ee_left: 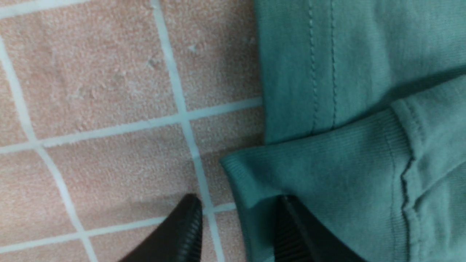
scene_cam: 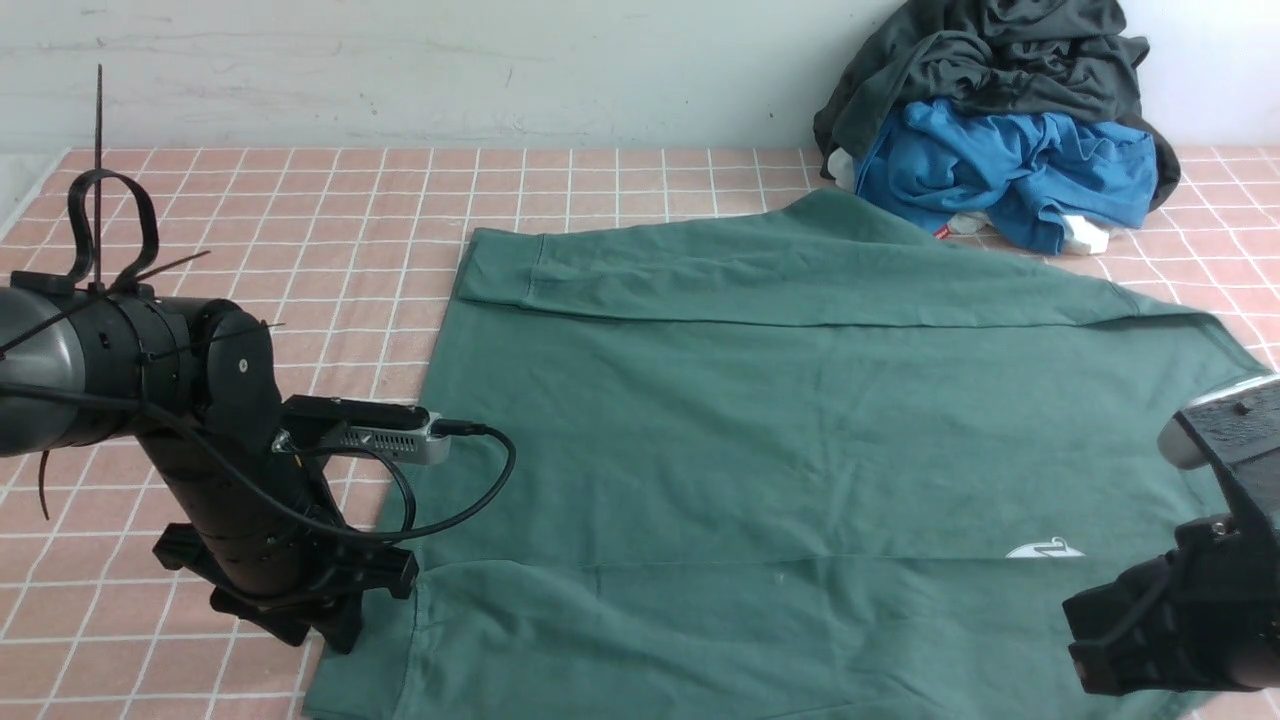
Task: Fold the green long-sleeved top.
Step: Use the left arm to clamp the cuff closest to it, then use the left arm to drag and place the cuff at the centered position on the left edge of the fabric
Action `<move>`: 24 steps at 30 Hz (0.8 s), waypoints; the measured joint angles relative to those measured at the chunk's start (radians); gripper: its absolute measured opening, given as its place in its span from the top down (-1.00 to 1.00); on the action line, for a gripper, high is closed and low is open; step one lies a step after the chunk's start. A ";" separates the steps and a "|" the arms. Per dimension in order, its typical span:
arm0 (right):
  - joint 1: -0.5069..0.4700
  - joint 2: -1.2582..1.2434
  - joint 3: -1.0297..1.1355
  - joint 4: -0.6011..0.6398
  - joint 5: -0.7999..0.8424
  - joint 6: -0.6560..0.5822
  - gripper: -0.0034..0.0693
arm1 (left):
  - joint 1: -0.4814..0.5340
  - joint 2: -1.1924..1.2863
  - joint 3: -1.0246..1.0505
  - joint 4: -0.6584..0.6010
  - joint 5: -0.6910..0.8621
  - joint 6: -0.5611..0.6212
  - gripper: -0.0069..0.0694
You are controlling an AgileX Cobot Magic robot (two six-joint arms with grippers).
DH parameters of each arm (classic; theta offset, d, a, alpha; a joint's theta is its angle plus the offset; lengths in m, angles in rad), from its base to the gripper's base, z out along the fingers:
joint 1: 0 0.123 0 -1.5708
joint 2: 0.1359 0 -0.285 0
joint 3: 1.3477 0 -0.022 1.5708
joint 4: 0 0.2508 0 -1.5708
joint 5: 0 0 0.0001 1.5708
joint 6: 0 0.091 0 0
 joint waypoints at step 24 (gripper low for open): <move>0.000 0.000 0.000 0.030 -0.014 0.000 0.93 | -0.001 -0.161 -0.011 -0.036 -0.051 0.003 0.80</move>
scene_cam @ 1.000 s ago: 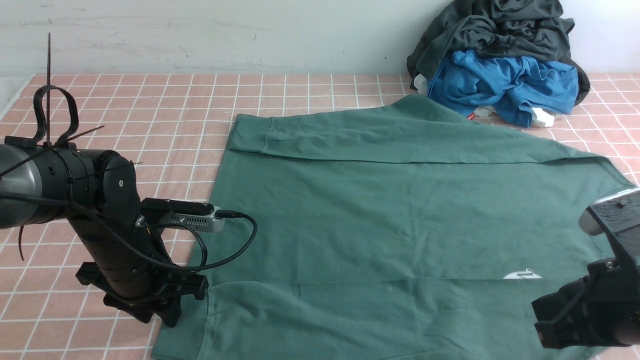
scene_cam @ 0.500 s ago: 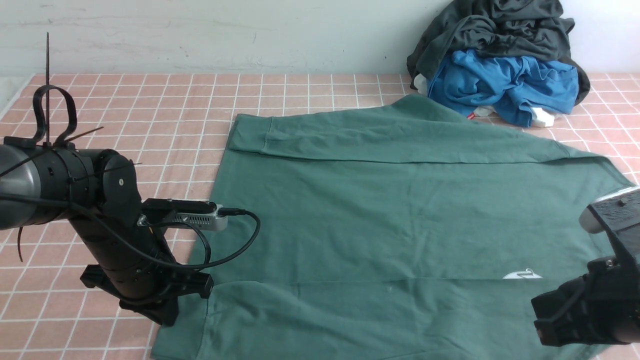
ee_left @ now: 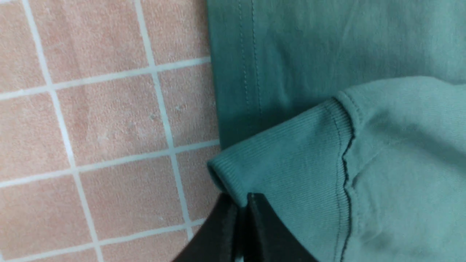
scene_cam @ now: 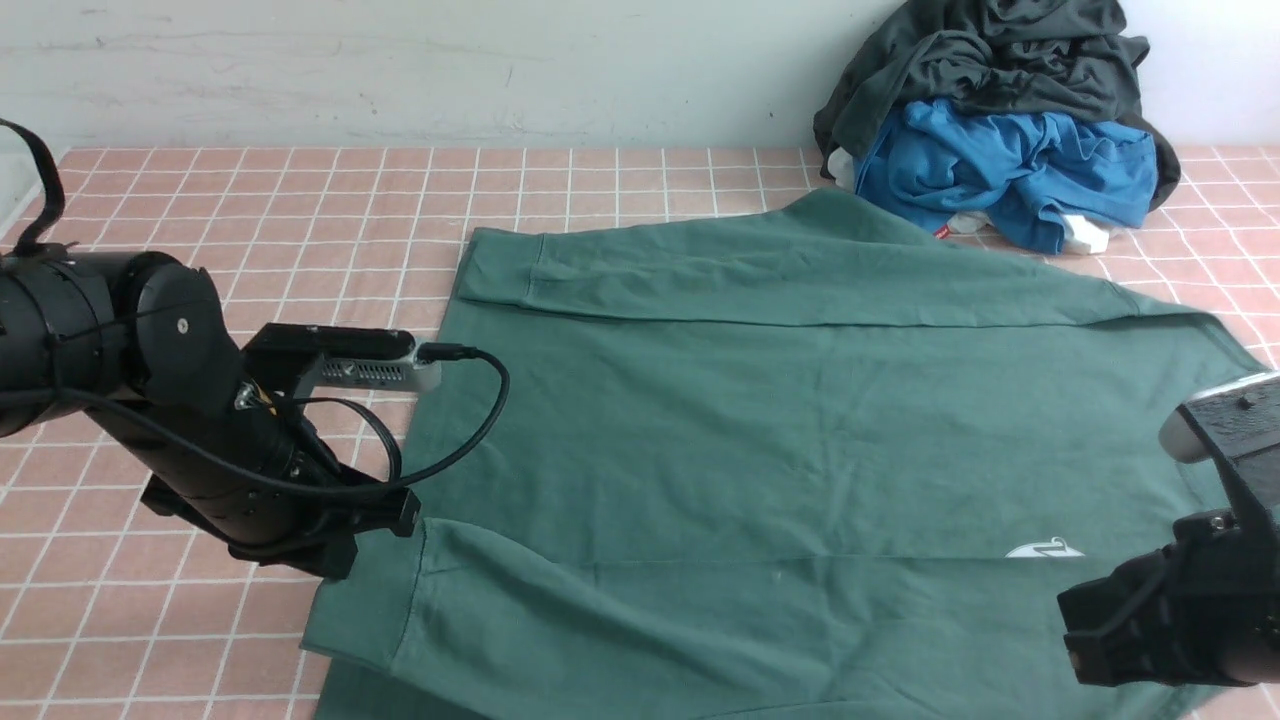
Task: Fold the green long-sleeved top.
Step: Use the left arm to drag and place the cuff at the centered position on the left edge of the fabric, then use the left arm to clamp the cuff farthest from it
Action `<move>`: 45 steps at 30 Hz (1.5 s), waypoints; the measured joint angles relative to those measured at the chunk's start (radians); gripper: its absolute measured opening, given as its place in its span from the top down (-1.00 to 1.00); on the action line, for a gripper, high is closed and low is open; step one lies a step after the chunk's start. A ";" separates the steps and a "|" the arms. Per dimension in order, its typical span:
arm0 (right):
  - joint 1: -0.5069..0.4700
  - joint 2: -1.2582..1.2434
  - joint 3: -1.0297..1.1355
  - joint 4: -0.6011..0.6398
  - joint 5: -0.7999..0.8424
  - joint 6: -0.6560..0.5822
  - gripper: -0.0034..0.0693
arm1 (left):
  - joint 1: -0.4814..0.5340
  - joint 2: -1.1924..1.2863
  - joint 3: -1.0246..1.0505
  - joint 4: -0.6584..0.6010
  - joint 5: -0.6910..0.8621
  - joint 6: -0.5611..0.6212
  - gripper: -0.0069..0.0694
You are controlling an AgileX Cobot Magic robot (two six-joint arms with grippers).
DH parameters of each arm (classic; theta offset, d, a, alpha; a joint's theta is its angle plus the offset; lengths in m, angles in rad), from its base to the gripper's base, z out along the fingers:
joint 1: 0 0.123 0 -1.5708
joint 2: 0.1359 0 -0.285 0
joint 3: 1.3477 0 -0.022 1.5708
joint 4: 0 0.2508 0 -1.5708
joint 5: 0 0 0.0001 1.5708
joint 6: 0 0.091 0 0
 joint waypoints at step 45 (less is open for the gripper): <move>0.000 0.000 0.000 0.008 -0.008 0.000 0.93 | 0.044 0.883 -1.229 0.013 0.011 0.024 -0.04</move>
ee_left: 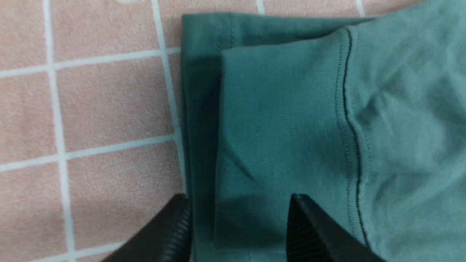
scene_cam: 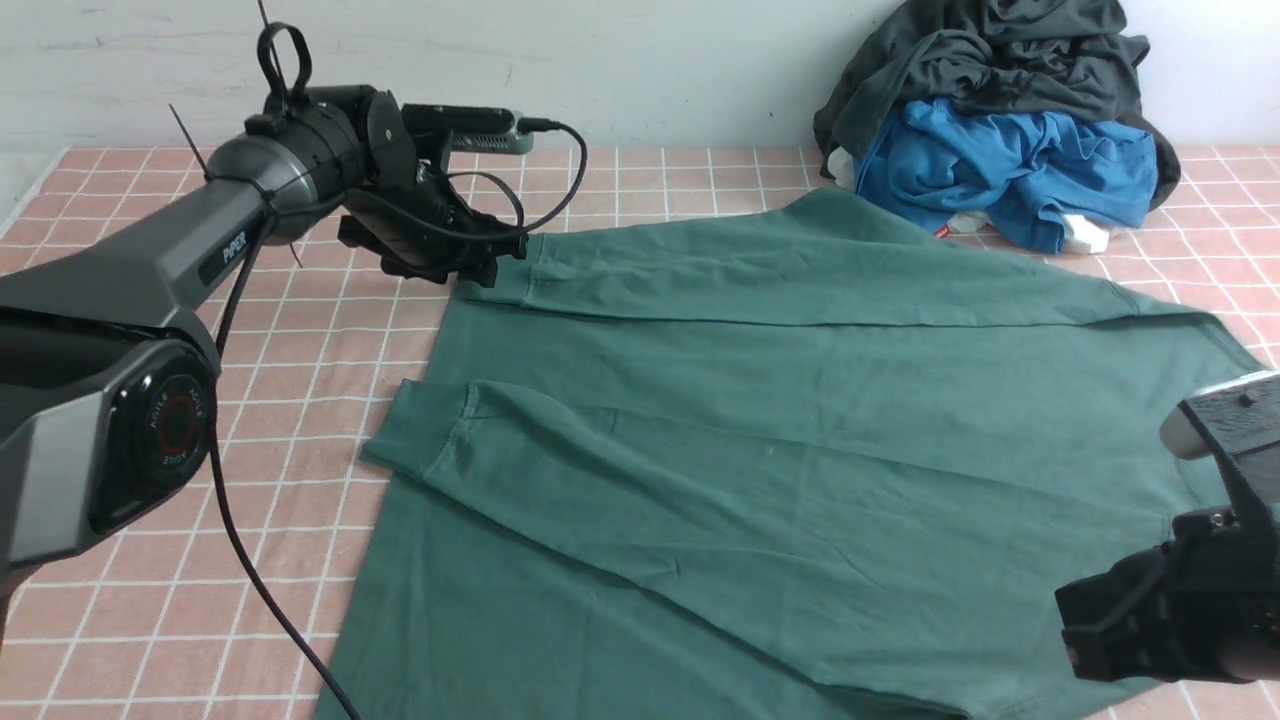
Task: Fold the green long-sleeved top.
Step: Use the left arm to clamp the cuff farthest from it
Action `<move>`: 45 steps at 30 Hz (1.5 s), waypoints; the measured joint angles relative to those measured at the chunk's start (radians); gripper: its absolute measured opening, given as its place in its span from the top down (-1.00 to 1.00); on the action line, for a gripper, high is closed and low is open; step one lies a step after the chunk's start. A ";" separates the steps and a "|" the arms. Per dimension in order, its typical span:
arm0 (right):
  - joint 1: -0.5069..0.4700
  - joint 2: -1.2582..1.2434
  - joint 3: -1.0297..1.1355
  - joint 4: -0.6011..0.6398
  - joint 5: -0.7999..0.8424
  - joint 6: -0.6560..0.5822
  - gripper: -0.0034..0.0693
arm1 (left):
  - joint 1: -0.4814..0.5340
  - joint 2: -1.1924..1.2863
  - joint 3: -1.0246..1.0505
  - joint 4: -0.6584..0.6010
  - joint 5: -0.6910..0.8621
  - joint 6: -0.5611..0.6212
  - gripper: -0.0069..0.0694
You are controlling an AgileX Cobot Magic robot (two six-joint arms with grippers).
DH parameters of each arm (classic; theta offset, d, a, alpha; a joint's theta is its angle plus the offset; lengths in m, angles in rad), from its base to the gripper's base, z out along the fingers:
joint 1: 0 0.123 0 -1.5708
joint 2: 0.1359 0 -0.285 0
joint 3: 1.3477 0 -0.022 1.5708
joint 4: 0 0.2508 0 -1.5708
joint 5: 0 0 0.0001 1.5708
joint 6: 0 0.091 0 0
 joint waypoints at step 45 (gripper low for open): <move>0.000 0.011 0.000 0.003 -0.018 -0.041 0.93 | 0.018 0.018 -0.064 -0.050 -0.019 0.138 -0.07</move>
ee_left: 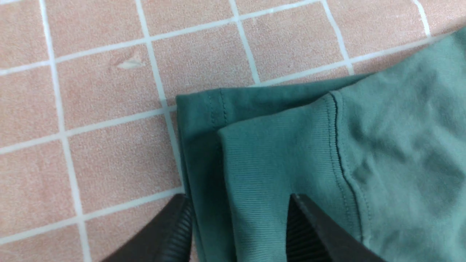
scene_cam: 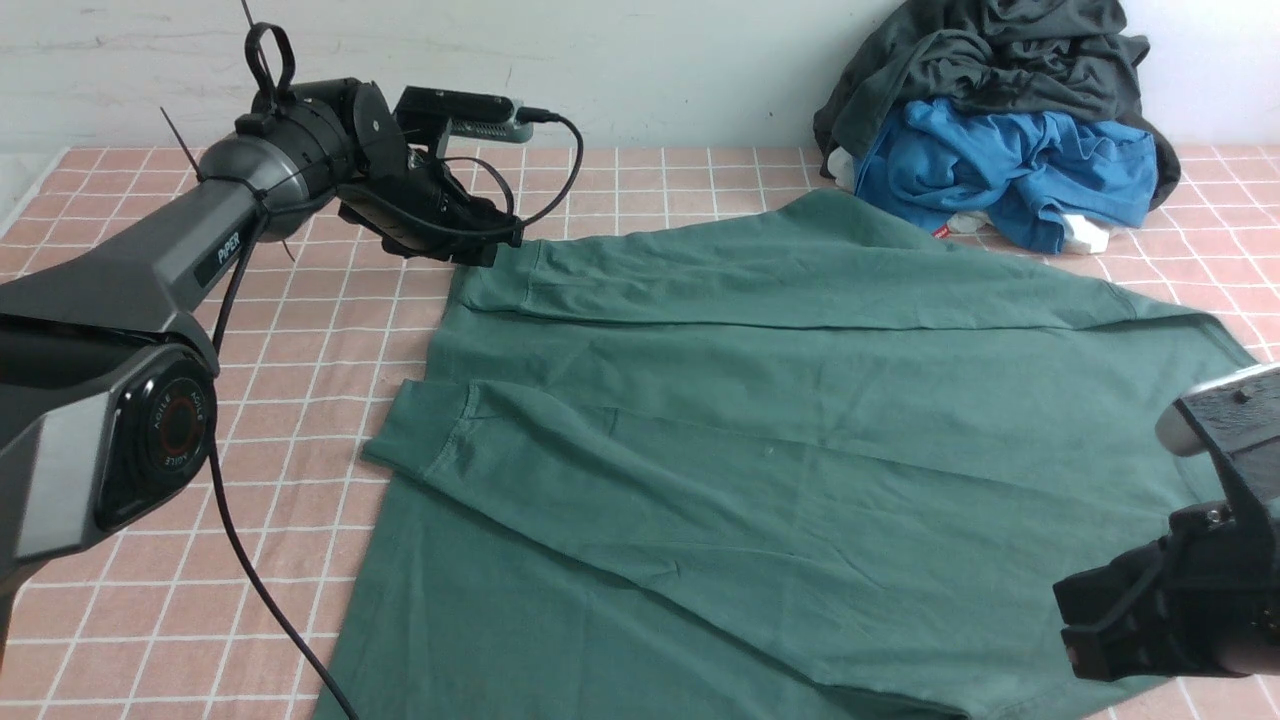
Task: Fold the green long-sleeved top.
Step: Use the left arm to clamp the cuff farthest from it, then use the left arm to drag and drop the cuff onto the cuff closest to the left arm
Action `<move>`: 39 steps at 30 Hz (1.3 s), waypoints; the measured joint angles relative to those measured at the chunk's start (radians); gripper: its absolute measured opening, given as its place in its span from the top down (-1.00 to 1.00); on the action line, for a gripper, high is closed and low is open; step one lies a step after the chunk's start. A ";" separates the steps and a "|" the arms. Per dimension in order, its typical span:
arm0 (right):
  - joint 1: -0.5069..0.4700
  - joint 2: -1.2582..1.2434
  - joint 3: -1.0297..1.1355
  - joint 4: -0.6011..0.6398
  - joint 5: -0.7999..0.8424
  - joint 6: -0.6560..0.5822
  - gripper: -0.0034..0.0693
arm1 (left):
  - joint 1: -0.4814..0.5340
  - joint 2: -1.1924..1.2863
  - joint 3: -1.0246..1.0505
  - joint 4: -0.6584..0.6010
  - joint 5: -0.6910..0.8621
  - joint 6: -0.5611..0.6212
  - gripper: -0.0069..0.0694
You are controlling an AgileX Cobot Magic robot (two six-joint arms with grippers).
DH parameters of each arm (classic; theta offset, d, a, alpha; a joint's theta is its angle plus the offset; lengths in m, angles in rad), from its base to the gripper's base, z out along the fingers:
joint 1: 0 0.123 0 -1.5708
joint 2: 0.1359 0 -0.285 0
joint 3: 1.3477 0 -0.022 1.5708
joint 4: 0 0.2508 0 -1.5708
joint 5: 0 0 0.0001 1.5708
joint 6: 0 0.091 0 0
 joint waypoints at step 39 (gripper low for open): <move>0.000 0.036 0.000 0.011 0.003 -0.004 0.93 | -0.017 -0.310 0.039 -0.049 0.469 -0.012 0.82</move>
